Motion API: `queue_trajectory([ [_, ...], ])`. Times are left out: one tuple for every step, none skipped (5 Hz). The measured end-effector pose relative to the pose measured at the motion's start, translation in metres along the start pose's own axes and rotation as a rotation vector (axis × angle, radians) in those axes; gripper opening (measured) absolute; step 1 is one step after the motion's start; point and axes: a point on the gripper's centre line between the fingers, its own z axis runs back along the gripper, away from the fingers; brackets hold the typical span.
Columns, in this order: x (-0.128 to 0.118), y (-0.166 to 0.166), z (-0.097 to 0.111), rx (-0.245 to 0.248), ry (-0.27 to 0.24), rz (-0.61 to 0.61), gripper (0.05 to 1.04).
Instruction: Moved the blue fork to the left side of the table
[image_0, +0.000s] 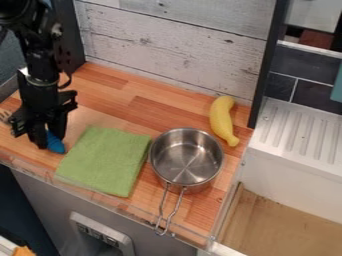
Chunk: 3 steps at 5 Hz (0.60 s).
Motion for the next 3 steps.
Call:
queue_trajectory([
  [-0.0003,-0.0006,-0.0002,0.01,0.014,-0.016,0.481],
  [-0.0002,0.0002,0.0008,0.042,0.015,-0.01,0.801],
  [-0.0051,-0.0046,0.0047,0.066,-0.016,-0.056,1.009],
])
